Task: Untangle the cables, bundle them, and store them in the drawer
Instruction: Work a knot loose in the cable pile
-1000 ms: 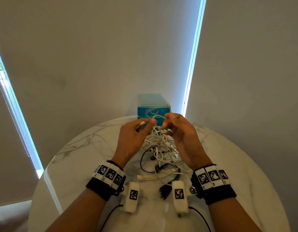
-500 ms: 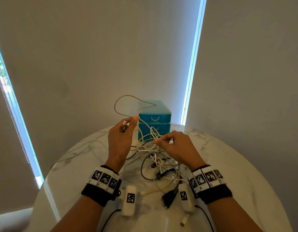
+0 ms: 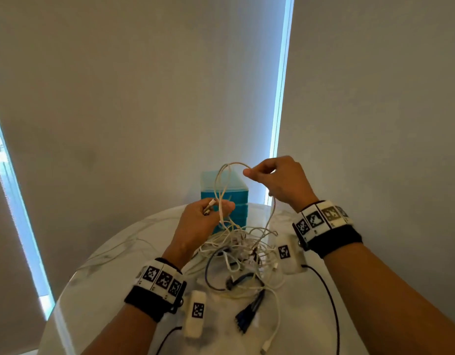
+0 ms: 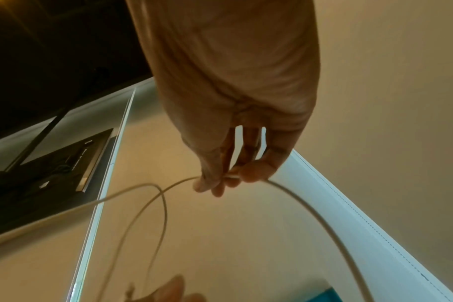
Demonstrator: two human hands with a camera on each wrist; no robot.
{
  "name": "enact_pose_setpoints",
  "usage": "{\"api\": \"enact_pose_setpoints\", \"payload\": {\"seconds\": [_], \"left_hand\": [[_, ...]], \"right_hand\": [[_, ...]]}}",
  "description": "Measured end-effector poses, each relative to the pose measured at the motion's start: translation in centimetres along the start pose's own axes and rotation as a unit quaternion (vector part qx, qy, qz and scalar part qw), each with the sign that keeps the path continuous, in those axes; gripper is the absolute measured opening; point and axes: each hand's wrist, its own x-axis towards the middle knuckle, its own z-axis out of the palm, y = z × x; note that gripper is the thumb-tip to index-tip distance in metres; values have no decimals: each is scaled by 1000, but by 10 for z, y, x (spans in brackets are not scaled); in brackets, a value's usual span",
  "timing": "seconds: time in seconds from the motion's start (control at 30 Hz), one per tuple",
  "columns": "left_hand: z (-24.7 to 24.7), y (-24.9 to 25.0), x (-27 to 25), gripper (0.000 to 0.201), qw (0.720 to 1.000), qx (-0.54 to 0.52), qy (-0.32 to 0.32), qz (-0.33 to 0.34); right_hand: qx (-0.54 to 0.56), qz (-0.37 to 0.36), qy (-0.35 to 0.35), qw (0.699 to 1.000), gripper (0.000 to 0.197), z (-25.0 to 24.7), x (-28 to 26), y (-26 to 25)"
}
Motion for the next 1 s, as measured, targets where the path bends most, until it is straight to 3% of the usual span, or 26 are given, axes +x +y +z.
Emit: {"api": "enact_pose_setpoints", "payload": {"seconds": [0.13,0.3,0.43,0.57,0.63,0.7,0.77,0.93,1.0], "left_hand": [[21,21,8,37,999,29,-38,6],[44,39,22,35,980,177,-74,56],[40,45,35,27,967,235,-41,94],[22,38,50,23,967,222,65,102],[16,31,54,30,967,216,100,95],[14,21,55,31,964,226,110,83],[13,9,53,25,963,224,126,85],[11,-4,53,17,961,164,192,113],[13,-8,53,19,963,143,191,126]], "right_hand": [[73,-12,-30,997,31,-13,2,-22],[100,-37,-50,993,30,-21,-3,-44],[109,-42,-45,992,36,-31,-9,-46],[116,15,2,993,37,-12,-26,-5],[88,69,-80,991,23,19,-45,22],[18,76,-162,984,12,51,-65,45],[-51,62,-156,985,9,72,-74,57],[-67,132,-180,973,33,72,-69,56],[-97,114,-115,982,39,68,-64,55]]}}
